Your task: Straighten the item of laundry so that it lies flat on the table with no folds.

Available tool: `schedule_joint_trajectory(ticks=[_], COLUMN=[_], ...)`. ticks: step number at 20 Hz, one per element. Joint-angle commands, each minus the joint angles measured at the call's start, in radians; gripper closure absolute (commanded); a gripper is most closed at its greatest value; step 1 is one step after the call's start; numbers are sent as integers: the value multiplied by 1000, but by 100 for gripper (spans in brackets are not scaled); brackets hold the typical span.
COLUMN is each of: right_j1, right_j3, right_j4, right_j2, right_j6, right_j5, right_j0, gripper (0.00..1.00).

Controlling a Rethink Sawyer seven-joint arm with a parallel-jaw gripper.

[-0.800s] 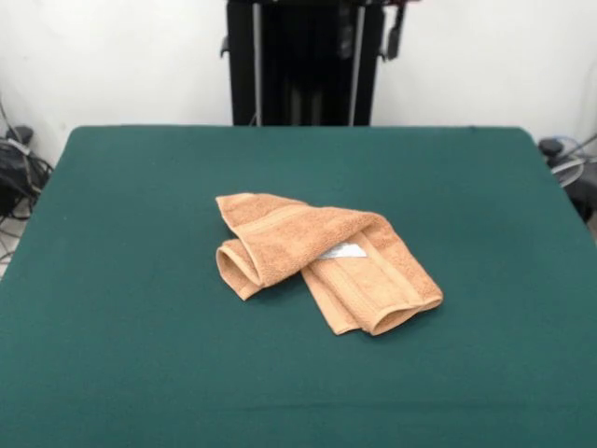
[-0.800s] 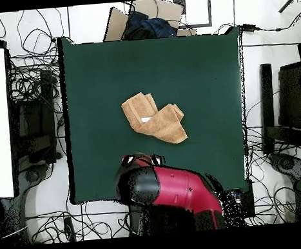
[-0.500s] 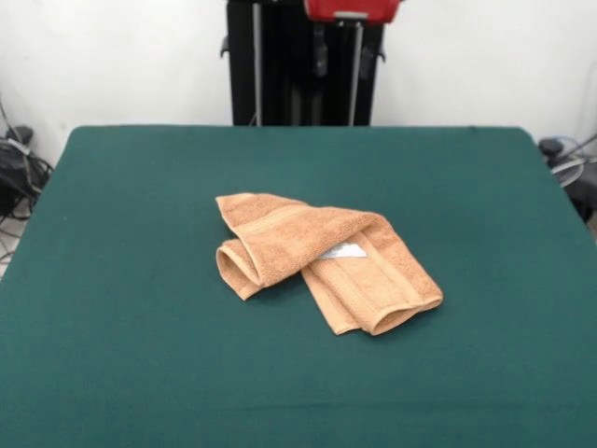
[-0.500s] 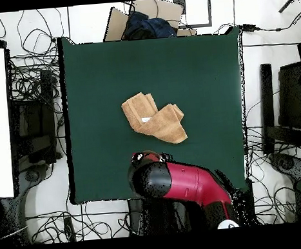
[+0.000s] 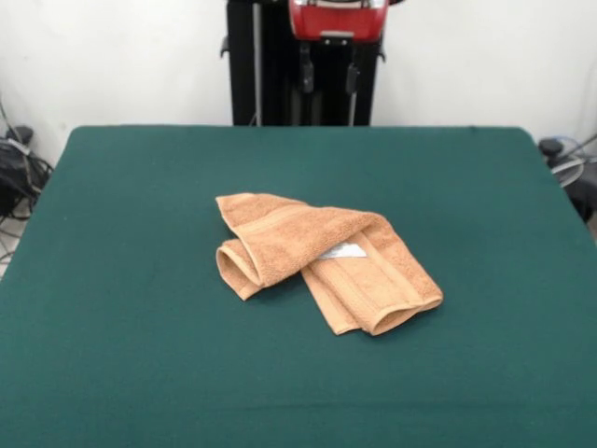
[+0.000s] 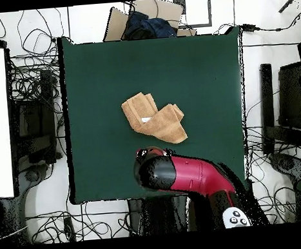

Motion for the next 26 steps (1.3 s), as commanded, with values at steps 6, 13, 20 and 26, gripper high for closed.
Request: schedule_joint_trajectory(ticks=[6, 13, 20, 26], right_j1=[58, 93, 128, 150], right_j3=[-114, -186, -219, -248], right_j4=[-80, -93, -109, -127], right_j2=[126, 159, 159, 152], right_j6=[-50, -75, -59, -53], right_j5=[49, 109, 136, 132], right_j0=[-26, -40, -44, -47], gripper=[0, 0, 0, 0])
